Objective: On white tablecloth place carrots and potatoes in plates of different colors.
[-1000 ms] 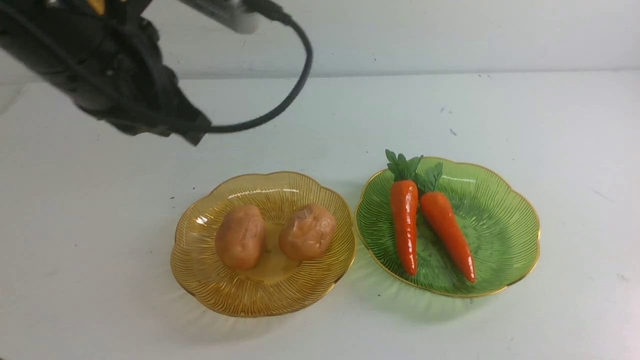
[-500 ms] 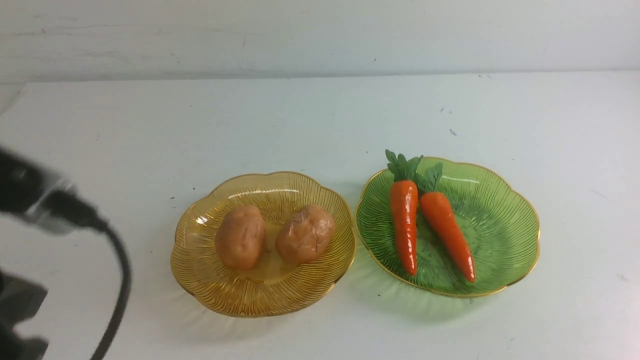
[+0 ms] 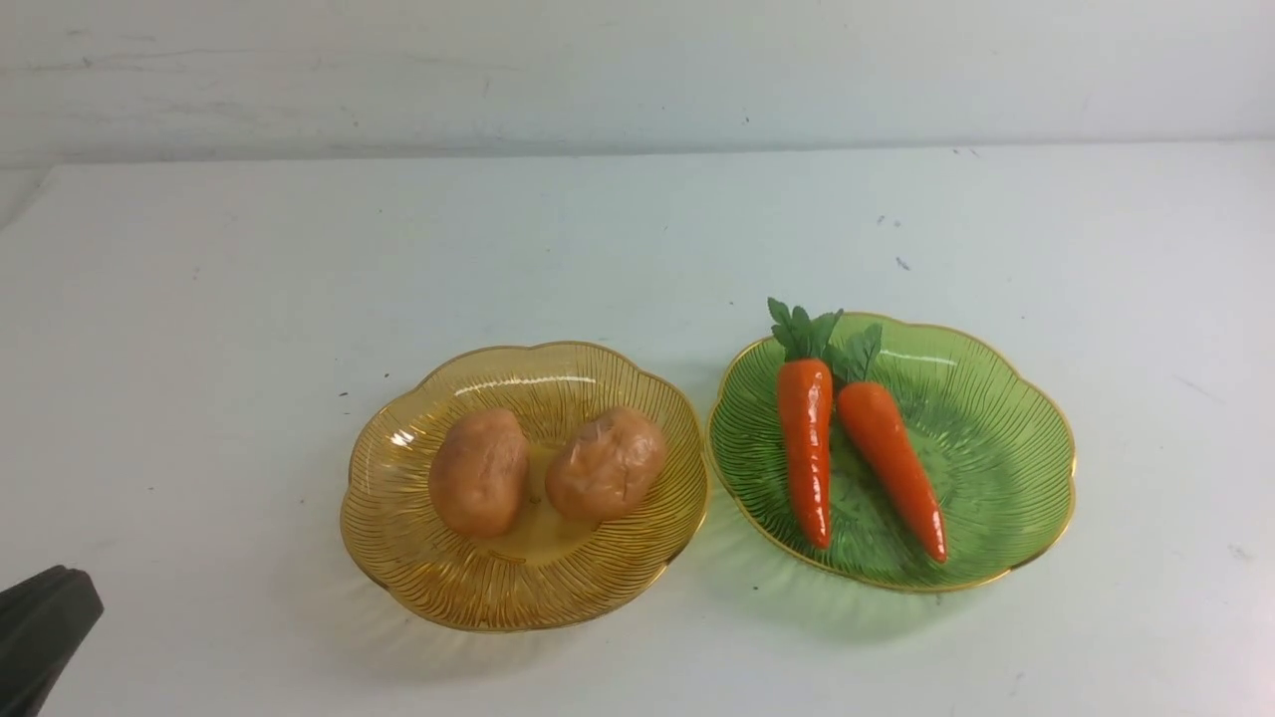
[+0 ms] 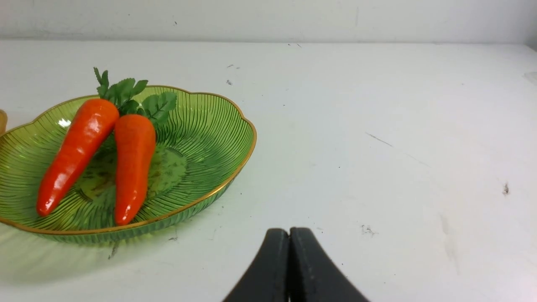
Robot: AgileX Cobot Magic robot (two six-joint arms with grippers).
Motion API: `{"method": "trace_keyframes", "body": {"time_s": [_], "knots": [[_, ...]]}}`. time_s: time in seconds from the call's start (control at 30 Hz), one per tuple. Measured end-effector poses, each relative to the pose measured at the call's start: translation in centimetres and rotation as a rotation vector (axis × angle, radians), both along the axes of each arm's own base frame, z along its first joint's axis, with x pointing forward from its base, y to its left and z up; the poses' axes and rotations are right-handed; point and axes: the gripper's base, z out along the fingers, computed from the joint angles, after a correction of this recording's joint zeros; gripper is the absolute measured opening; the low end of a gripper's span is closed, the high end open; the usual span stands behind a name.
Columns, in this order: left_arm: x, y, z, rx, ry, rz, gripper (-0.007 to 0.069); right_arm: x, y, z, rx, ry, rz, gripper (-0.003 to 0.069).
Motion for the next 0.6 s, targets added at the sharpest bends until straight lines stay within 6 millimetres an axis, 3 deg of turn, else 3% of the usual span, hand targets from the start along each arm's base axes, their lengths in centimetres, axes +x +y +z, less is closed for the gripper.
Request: {"method": "trace_keyframes", "body": {"time_s": [0.1, 0.33, 0.6], "knots": [[0.0, 0.0, -0.3, 0.017, 0.003, -0.002, -0.0003, 0.0, 0.0, 0.0, 0.0, 0.0, 0.0, -0.0015], [0.5, -0.4, -3.8, 0.085, 0.035, -0.011, -0.0003, 0.0, 0.0, 0.0, 0.0, 0.0, 0.0, -0.0015], [0.6, 1.0, -8.4, 0.176, 0.075, 0.214, -0.0003, 0.0, 0.0, 0.0, 0.0, 0.0, 0.0, -0.0015]]}}
